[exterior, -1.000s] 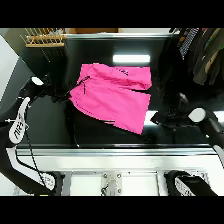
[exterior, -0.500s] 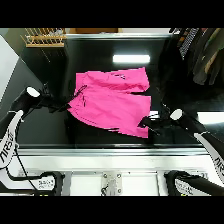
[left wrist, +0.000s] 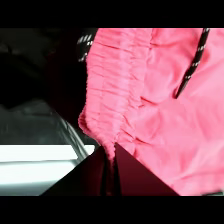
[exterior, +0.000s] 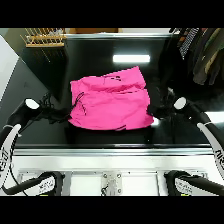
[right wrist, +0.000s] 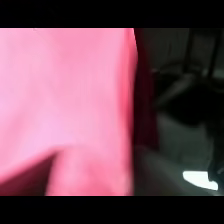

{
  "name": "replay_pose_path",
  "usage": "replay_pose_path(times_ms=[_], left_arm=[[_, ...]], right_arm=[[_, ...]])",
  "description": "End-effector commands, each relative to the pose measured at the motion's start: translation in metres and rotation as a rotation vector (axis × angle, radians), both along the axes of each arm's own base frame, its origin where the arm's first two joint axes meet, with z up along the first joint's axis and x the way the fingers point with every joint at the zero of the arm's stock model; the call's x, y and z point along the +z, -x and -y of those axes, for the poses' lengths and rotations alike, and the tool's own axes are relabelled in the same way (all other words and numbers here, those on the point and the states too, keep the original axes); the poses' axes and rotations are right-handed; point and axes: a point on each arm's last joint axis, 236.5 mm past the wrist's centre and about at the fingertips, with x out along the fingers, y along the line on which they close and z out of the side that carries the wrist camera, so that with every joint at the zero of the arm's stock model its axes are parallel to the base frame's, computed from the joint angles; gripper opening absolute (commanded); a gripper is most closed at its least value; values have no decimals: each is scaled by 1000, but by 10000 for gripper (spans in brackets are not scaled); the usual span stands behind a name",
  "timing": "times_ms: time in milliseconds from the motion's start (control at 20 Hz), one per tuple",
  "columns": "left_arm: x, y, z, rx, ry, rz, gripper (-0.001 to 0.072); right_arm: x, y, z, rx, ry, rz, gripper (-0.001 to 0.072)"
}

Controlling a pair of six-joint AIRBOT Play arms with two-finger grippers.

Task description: Fold the clothes and pants, and hang the long-sleeved shirts on hangers.

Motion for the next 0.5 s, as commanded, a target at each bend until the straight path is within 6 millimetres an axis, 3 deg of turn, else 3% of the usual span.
replay_pose_path(times_ms=[0,100,200,450], left_arm=[[-5,30,10,-21,0,-15,16],[-6,37,15,-32,-7,0,16],[-3,40,18,-41,-14,20,16],[6,38,20,-48,-23,67,16]], right_arm=[[41,-15,27,-23,23,46,675],[48,5,43,-68,17,4,675],[38,46,55,-158,8,-108,675],[-8,139,39,-413,-86,-301,675]])
